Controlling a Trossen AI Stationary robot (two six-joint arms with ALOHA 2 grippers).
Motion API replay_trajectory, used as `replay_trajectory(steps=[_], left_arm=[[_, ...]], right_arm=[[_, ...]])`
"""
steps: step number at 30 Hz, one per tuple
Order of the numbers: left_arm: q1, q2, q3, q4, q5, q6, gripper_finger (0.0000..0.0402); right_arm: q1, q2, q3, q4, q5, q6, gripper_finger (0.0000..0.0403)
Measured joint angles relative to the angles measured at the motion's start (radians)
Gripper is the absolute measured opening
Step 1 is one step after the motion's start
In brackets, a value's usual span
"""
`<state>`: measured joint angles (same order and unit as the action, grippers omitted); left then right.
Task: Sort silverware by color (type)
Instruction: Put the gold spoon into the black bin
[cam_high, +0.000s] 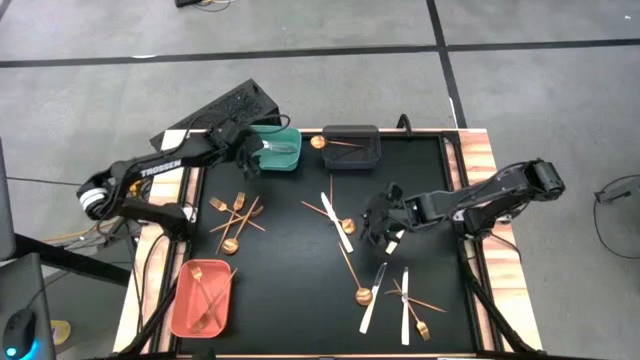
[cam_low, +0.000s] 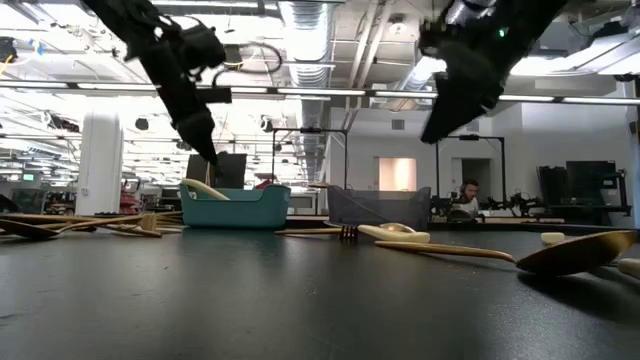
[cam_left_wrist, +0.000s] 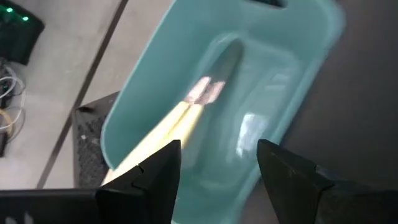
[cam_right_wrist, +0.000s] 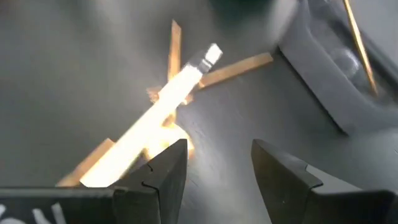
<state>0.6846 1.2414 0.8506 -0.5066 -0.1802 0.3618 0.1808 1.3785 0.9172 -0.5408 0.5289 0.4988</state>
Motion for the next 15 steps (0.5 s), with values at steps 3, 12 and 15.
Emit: replay_trajectory(steps=[3,12,15], left_arm=[[-0.066,-0.062,-0.002,-0.017,0.012,-0.067,0.0184],[-0.287,-0.215,-0.126,0.008,0.008,-0.317,0.0166],[-0.350,-0.236,-0.182,0.026,0.003,-0.416,0.0166]], right_arm=[[-0.020,0.000,0.000,-0.034,-0.013,0.012,0.0205],[-0.023,0.035,0.000,-0.004,-0.058,-0.004,0.0205],[-0.036,0.093,-0.001,0.044,-0.090,-0.043,0.0205]])
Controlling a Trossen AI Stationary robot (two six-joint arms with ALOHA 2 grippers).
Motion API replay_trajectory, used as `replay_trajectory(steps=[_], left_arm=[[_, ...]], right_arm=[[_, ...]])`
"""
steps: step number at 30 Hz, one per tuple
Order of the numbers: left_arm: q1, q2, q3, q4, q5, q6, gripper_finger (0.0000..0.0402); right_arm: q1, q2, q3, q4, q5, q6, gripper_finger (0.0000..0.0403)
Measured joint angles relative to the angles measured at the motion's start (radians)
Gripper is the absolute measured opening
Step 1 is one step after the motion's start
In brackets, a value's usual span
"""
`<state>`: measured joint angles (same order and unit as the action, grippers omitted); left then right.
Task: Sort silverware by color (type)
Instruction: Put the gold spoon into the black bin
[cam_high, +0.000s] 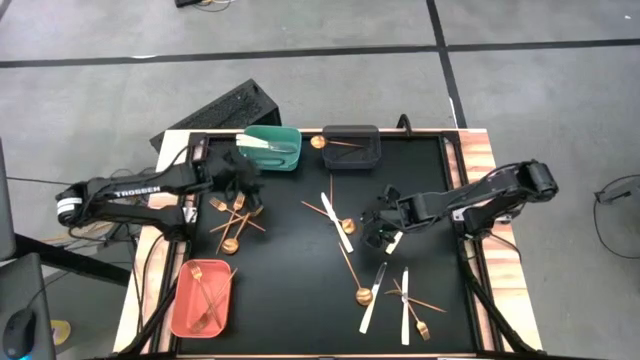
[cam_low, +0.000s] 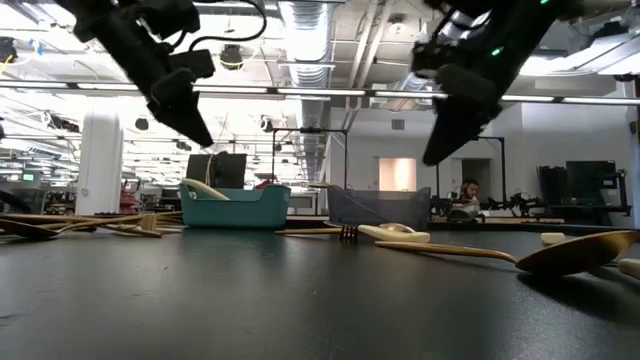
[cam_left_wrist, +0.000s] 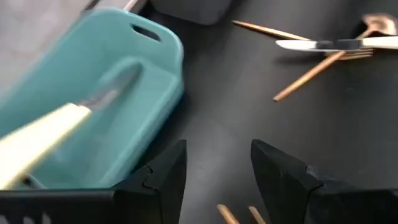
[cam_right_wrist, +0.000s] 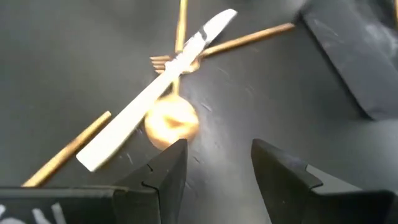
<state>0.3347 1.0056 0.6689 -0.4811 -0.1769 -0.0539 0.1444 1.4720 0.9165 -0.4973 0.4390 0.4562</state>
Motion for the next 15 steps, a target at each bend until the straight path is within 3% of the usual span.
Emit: replay_trajectory(steps=[10,15], left_arm=[[-0.214,-0.007,-0.037,0.010,-0.033,-0.221,0.0166],[-0.330,-0.004,-0.037,0.028,-0.145,-0.276,0.0166]], right_arm=[[-0.108,0.176,0.000,0.188,-0.088,-0.109,0.0202],[-0.179,0.222,0.001,0.259,-0.226,-0.156,0.0193]])
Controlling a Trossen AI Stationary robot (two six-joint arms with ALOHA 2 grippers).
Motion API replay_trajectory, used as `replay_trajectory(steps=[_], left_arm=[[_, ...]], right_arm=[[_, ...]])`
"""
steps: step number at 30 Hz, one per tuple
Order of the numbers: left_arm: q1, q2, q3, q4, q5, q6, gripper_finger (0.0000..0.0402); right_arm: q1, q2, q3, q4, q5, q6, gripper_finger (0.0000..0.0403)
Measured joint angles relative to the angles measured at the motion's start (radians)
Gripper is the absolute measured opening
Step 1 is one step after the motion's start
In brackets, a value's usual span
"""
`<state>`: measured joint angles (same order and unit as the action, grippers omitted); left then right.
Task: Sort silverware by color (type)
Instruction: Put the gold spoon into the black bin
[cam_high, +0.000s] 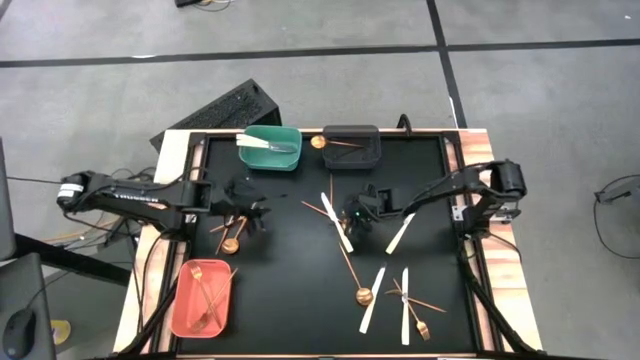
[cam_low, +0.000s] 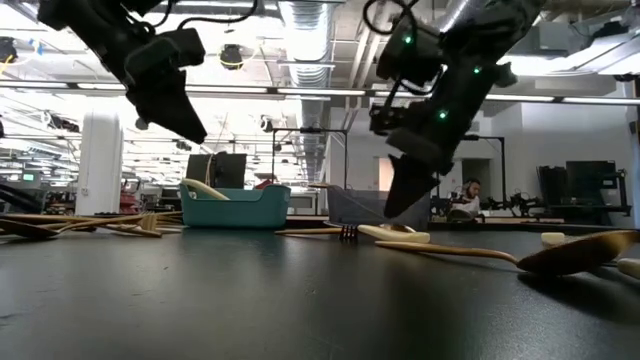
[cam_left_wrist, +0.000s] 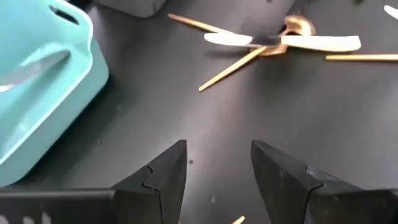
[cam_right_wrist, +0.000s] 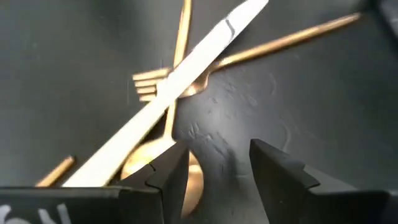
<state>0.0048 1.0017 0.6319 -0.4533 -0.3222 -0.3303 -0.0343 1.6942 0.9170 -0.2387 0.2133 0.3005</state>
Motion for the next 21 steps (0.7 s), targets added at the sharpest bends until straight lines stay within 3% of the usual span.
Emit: replay_trajectory(steps=[6,16,21], left_arm=[[-0.095,0.046,0.000,0.033,-0.214,-0.076,0.0166],[-0.166,0.181,0.000,0.170,-0.219,-0.086,0.0166],[-0.179,0.226,0.002,0.203,-0.226,-0.101,0.0166]], right_arm=[[-0.038,0.061,0.012,0.090,-0.120,-0.047,0.0181],[-0.028,0.114,0.017,0.095,-0.176,-0.050,0.0156],[-0.035,0.102,0.025,0.037,-0.162,-0.065,0.0091]])
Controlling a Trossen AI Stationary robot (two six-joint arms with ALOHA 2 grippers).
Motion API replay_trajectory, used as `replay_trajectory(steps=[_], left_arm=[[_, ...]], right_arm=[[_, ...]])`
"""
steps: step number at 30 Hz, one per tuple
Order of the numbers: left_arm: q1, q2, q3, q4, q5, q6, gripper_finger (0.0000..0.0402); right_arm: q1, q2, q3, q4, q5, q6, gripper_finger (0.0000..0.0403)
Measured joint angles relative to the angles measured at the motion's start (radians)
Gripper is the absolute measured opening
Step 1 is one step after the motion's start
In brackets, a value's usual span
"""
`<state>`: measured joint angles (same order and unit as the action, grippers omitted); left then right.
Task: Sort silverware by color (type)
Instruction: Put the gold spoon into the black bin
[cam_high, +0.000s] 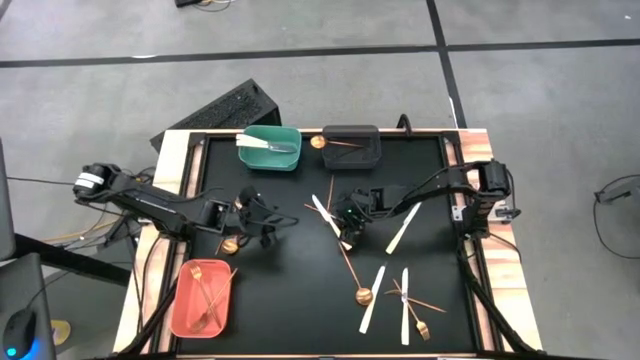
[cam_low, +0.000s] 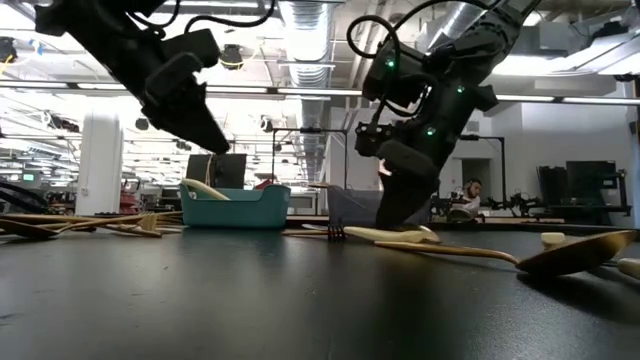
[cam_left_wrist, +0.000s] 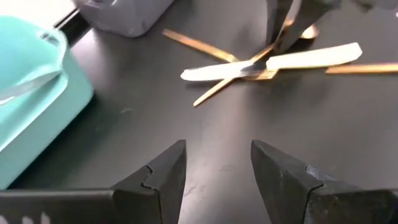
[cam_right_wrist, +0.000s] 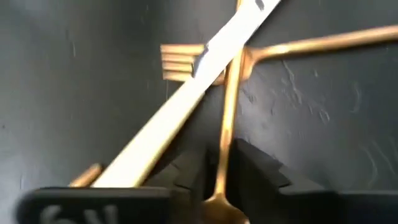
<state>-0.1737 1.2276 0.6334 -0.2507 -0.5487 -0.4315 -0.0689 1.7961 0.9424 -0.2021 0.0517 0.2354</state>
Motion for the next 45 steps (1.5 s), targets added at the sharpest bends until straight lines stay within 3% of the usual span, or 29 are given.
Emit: replay_trajectory(steps=[3,7,14,22,29,37,45], left_arm=[[-0.005,0.003,-0.002,0.004,-0.013,-0.011,0.0166],[-0.030,-0.007,-0.002,0.024,-0.032,-0.015,0.0166],[-0.104,-0.018,0.000,0.030,-0.172,-0.012,0.0166],[-0.121,-0.018,-0.001,0.016,-0.217,-0.011,0.0166],[-0.162,-0.018,-0.001,-0.017,-0.220,-0.047,0.0166],[-0.173,-0.017,-0.001,-0.021,-0.252,-0.069,0.0166],[-0.173,-0.017,-0.001,-0.023,-0.245,-0.093,0.0166]], right_arm=[[-0.008,-0.028,0.003,-0.044,-0.004,-0.028,0.0032],[-0.026,-0.095,0.001,-0.087,0.018,-0.050,0.0032],[-0.106,-0.252,0.002,-0.041,0.240,-0.242,0.0041],[-0.313,-0.320,0.003,0.149,0.239,-0.627,0.0040],[-0.477,-0.252,0.002,0.166,0.117,-0.718,0.0042],[-0.551,-0.171,0.002,0.185,-0.004,-0.785,0.0079],[-0.530,-0.165,0.003,0.189,0.005,-0.711,0.0159]])
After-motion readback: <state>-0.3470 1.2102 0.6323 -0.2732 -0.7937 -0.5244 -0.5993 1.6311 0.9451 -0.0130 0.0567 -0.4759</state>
